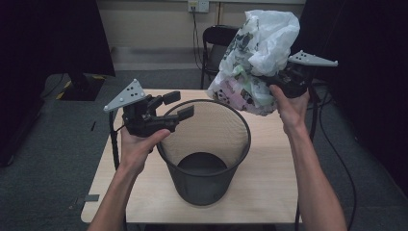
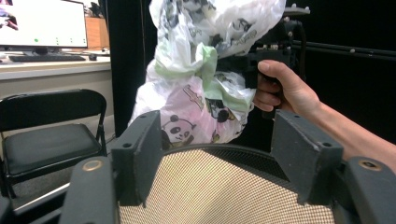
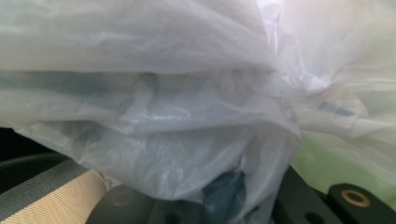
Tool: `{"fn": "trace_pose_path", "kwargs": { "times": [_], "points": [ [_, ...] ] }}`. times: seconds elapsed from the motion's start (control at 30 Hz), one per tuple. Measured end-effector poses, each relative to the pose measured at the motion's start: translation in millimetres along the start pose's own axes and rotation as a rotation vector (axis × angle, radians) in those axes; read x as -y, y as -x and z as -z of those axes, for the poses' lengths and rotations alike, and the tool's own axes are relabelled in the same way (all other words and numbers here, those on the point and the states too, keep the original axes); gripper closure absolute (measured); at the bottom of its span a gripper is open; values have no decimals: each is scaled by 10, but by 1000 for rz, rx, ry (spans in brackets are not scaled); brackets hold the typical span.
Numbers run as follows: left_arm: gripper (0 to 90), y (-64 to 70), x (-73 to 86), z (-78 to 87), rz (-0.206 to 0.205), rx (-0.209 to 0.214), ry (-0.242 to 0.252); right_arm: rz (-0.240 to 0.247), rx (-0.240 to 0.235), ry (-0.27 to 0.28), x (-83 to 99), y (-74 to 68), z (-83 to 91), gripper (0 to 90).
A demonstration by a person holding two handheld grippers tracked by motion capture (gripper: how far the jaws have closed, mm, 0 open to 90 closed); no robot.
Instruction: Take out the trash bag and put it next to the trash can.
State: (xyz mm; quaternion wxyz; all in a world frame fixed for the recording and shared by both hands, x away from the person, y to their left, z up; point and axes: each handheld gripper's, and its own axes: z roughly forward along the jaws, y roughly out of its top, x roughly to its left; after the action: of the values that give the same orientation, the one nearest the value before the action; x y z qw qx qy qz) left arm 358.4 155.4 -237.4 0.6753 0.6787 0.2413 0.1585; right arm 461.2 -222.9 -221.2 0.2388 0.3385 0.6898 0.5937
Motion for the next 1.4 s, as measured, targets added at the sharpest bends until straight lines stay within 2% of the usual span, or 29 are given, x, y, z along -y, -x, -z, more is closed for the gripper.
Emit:
{"fn": "trace_pose_path", "kwargs": {
  "times": [0.03,0.07,0.13,0.23,0.27,0.4,0.43,0.5,0.57,0.6,0.67,0.77,0.83,0.87,0.9,0.93,0.97,1.03,1.07,1.1,1.13,1.33,1.4],
  "points": [
    [269,0,0,0,0,0,0,0,0,0,0,0,0,872],
    [268,-9,12,19,-3,4,5,-13,5,-7,77,30,-8,872],
    [260,-21,34,57,0,-9,9,-20,6,-11,118,42,-12,872],
    [215,-76,67,140,-3,-16,8,-28,17,-35,294,85,-38,872],
    [202,-76,67,140,-3,-16,8,-28,17,-35,294,85,-38,872],
    [160,-178,151,208,21,-33,-10,-52,27,-64,480,162,-95,872],
    [153,-207,181,227,29,-26,-12,-54,30,-74,527,176,-114,871],
    [152,-280,249,268,74,4,0,-65,31,-83,626,204,-144,871],
    [149,-327,311,311,69,-38,-11,-79,32,-93,736,234,-173,871],
    [151,-349,338,334,75,-54,-22,-85,31,-113,864,260,-205,872],
    [151,-402,389,385,87,-59,-32,-82,30,-128,932,269,-220,871],
    [152,-469,448,472,100,-82,-43,-93,53,-180,1227,330,-258,872],
    [153,-512,486,526,108,-123,-65,-96,62,-191,1295,352,-256,871],
    [153,-561,539,588,130,-120,-56,-112,76,-213,1422,394,-244,871],
    [153,-561,539,588,130,-120,-56,-112,76,-213,1422,394,-244,871],
    [153,-588,566,622,148,-100,-51,-110,84,-222,1483,409,-239,871],
    [153,-607,593,655,151,-98,-48,-109,90,-239,1538,413,-233,871],
    [153,-642,652,706,153,-130,-56,-85,107,-277,1687,397,-215,871],
    [153,-682,725,740,167,-154,-69,-75,112,-285,1728,383,-205,871],
    [153,-682,725,740,167,-154,-69,-70,112,-290,1770,371,-198,871],
    [153,-696,767,759,167,-169,-83,-70,112,-290,1770,371,-198,871],
    [154,-739,1056,860,165,-253,-168,-82,85,-311,2044,295,-181,870],
    [154,-748,1172,879,173,-261,-208,-87,80,-311,2090,284,-173,870]
  ]
}}
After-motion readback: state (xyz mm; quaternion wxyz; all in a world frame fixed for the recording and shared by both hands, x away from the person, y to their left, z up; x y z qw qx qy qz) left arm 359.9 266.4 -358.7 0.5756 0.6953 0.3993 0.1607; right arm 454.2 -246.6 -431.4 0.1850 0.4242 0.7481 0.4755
